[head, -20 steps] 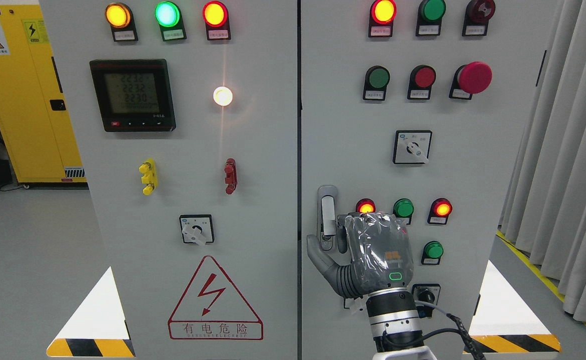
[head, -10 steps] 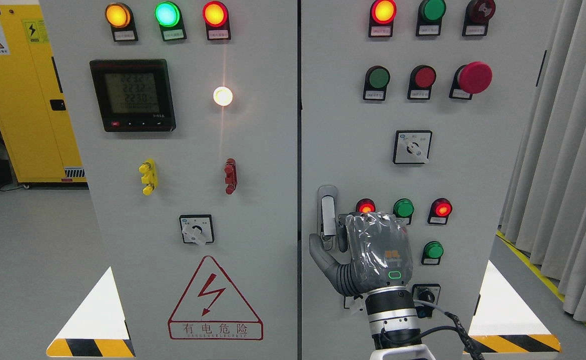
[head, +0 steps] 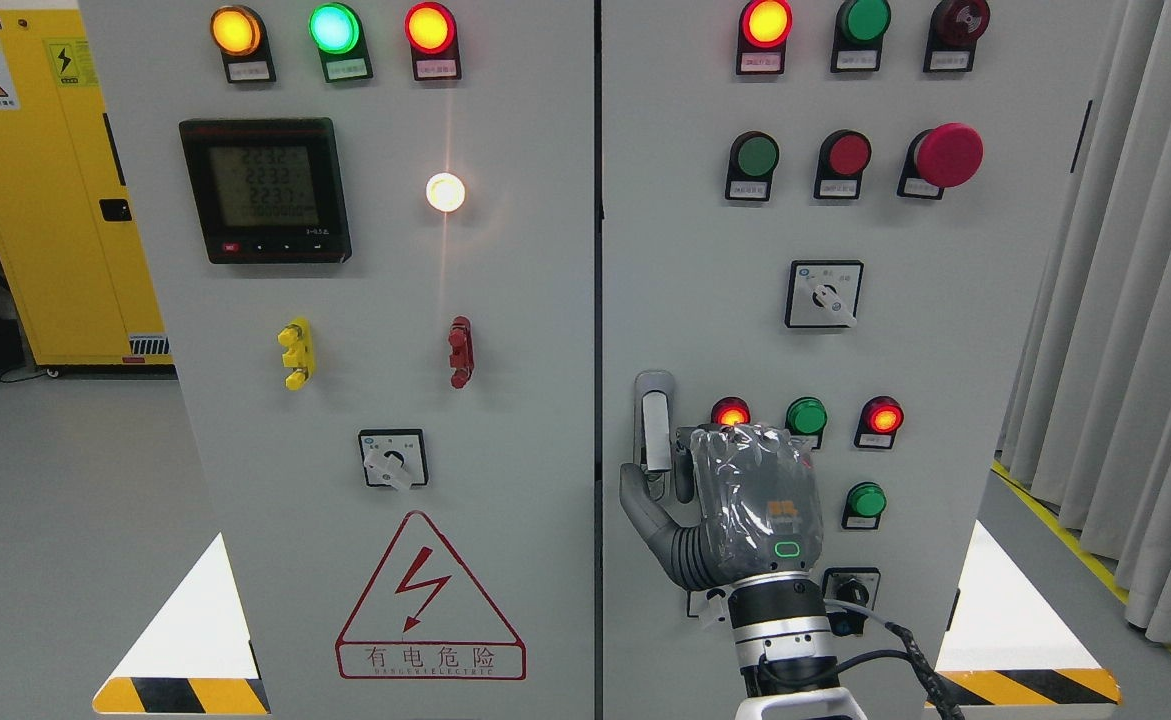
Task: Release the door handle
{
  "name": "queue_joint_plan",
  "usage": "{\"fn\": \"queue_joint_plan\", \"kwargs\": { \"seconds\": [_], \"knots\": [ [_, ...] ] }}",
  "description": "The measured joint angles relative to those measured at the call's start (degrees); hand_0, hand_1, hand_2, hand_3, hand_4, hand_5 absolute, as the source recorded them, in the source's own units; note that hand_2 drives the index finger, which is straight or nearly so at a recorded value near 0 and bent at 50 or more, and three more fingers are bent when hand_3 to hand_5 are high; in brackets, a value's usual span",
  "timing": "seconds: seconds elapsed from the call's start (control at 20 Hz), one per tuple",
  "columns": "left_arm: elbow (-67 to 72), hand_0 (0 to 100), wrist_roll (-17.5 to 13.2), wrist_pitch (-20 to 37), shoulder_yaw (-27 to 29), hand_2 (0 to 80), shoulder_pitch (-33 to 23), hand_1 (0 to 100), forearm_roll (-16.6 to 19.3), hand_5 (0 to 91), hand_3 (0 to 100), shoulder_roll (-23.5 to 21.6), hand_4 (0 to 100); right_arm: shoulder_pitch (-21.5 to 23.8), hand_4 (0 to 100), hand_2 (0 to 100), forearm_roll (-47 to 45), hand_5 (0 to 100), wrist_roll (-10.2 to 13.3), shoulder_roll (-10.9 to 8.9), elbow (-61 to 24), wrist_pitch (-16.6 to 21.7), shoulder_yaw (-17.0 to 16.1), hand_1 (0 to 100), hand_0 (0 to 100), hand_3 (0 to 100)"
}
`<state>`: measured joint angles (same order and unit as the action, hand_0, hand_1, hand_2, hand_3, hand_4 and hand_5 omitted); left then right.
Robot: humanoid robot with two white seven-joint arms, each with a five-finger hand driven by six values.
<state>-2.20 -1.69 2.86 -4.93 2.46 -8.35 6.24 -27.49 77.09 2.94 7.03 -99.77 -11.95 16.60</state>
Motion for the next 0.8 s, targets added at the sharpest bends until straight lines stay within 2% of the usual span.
{"fn": "queue_joint_plan", "kwargs": {
  "seconds": [0.3, 0.8],
  "knots": [
    [0.00, 12, 0.00, 0.00, 0.00, 0.0, 0.00, 56, 0.00, 0.0, 0, 0.00, 0, -0.17, 99, 90, -0.01, 98, 0.02, 0.11, 0.15, -0.31, -0.04, 43, 45, 100],
    [0.00, 12, 0.00, 0.00, 0.00, 0.0, 0.00, 56, 0.00, 0.0, 0, 0.00, 0, -0.24, 99, 91, -0.04, 98, 0.09, 0.20, 0.22, -0.32, -0.39, 44, 53, 100]
  ]
}}
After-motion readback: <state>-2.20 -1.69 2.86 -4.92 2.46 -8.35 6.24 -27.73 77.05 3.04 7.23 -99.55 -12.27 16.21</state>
